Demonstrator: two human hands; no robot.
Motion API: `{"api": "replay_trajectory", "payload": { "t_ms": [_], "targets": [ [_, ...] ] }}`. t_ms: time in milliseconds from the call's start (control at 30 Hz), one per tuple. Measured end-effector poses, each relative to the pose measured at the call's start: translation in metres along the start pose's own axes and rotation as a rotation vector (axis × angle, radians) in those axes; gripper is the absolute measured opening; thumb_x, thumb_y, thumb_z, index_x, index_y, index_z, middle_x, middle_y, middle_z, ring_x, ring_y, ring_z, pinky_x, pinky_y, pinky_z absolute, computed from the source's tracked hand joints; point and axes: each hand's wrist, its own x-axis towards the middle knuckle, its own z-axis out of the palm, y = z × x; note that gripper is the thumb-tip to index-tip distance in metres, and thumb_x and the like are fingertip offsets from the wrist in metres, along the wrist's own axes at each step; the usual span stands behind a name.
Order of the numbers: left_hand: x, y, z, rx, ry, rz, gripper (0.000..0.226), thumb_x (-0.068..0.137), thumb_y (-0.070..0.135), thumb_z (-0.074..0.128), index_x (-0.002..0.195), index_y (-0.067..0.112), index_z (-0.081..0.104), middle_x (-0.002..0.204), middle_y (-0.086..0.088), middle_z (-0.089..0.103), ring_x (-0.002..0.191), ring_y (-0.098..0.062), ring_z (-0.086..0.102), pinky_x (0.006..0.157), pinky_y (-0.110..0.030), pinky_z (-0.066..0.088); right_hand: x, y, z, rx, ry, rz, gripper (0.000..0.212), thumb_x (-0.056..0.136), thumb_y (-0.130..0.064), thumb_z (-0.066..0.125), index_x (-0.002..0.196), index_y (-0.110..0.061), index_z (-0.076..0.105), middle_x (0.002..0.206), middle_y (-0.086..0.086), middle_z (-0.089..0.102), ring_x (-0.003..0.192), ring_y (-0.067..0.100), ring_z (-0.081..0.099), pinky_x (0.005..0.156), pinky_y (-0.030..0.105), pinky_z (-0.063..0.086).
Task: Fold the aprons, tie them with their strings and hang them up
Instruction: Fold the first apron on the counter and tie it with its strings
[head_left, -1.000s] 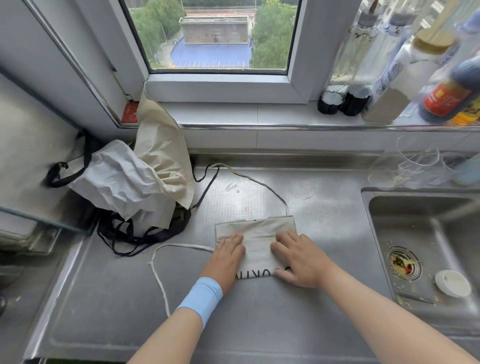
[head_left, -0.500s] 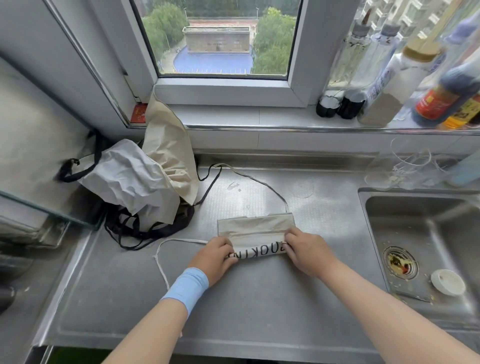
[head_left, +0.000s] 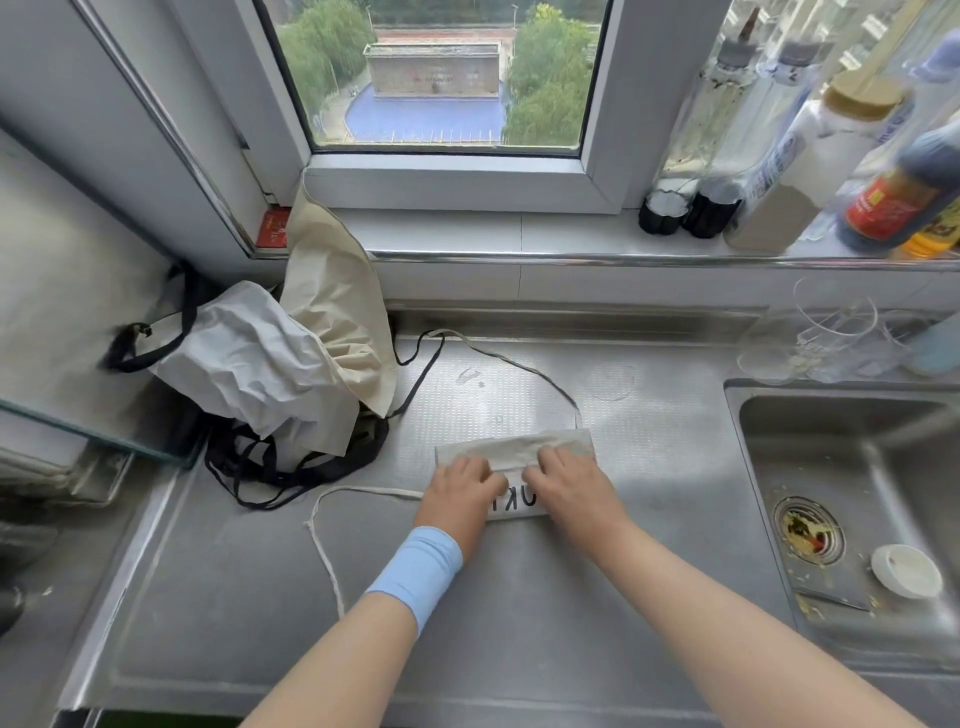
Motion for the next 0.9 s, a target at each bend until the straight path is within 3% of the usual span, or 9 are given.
{"api": "replay_trajectory", "payload": {
  "t_ms": [67,133,267,333,533,633,700,800,900],
  "targets": [
    [-0.003,0.010,0.010,0.049,0.010,0.082,0.027,0.066,0.012,0.036,0.072,0.023,0.060,0.070,0.001,0.052,0.064,-0.022,0.055,0.052,-0.027,0.042,-0.003,-0.004,0.007,0.045,-0.018,-0.005,0.019,0.074,-0.012,0.036,0.072,-0.019,0.054,0.071,0.003,0.049,0.053,0.023,0.051,0.042,0.032,0.030],
    [-0.006,0.013,0.015,0.054,-0.035,0.057,0.023,0.067,0.014,0.038,0.072,0.022,0.059,0.072,0.002,0.054,0.066,-0.021,0.057,0.049,-0.027,0.043,-0.008,0.002,0.014,0.089,0.004,0.001,0.015,0.077,-0.014,0.038,0.074,-0.020,0.051,0.073,0.001,0.049,0.058,0.023,0.052,0.049,0.033,0.033],
    [-0.020,0.002,0.018,0.008,-0.026,-0.028,0.029,0.061,0.018,0.047,0.088,0.022,0.057,0.090,0.002,0.055,0.078,-0.022,0.054,0.063,-0.030,0.045,-0.019,0.021,0.019,0.234,0.008,-0.011,0.007,0.080,-0.018,0.048,0.085,-0.021,0.050,0.089,-0.002,0.049,0.080,0.022,0.050,0.072,0.028,0.032],
    [-0.026,-0.004,0.018,-0.056,-0.009,-0.053,0.030,0.067,0.024,0.045,0.096,0.022,0.054,0.099,0.003,0.053,0.085,-0.021,0.051,0.071,-0.030,0.048,-0.022,0.027,0.017,0.241,-0.042,-0.032,0.017,0.079,-0.031,0.052,0.092,-0.020,0.052,0.097,-0.003,0.050,0.090,0.020,0.048,0.078,0.029,0.035],
    [-0.028,-0.021,0.009,-0.182,-0.025,-0.147,0.024,0.084,0.028,0.066,0.106,0.022,0.061,0.110,0.005,0.057,0.100,-0.020,0.051,0.081,-0.032,0.048,-0.014,0.033,0.009,0.178,-0.062,-0.066,0.024,0.083,-0.037,0.045,0.088,-0.019,0.061,0.092,-0.003,0.057,0.084,0.020,0.058,0.072,0.031,0.045],
    [-0.019,-0.030,0.000,-0.254,0.005,-0.175,0.016,0.089,0.029,0.062,0.099,0.019,0.071,0.098,0.001,0.066,0.091,-0.025,0.059,0.079,-0.037,0.051,-0.007,0.035,0.002,0.225,-0.119,0.013,0.029,0.092,-0.036,0.043,0.089,-0.018,0.066,0.091,-0.002,0.061,0.086,0.023,0.061,0.071,0.034,0.046],
    [-0.011,-0.034,-0.006,-0.215,-0.040,-0.207,0.020,0.093,0.034,0.057,0.100,0.023,0.072,0.095,0.000,0.068,0.093,-0.025,0.060,0.085,-0.034,0.046,-0.001,0.036,-0.003,0.276,-0.175,0.130,0.025,0.097,-0.038,0.046,0.092,-0.021,0.064,0.095,-0.003,0.064,0.092,0.023,0.062,0.074,0.034,0.046],
    [0.000,-0.035,-0.013,-0.237,-0.153,-0.373,0.023,0.092,0.043,0.054,0.109,0.032,0.065,0.101,-0.002,0.063,0.103,-0.025,0.054,0.089,-0.032,0.041,0.008,0.032,-0.010,0.335,-0.204,0.259,0.015,0.095,-0.039,0.052,0.098,-0.028,0.061,0.100,-0.006,0.068,0.096,0.021,0.062,0.077,0.032,0.045],
    [0.008,-0.029,-0.015,-0.187,-0.160,-0.448,0.022,0.089,0.039,0.058,0.108,0.028,0.057,0.106,-0.002,0.057,0.104,-0.026,0.050,0.088,-0.032,0.039,0.015,0.026,-0.010,0.313,-0.216,0.297,0.018,0.089,-0.032,0.058,0.107,-0.027,0.059,0.107,-0.003,0.060,0.100,0.023,0.058,0.077,0.033,0.042]
  ]
}}
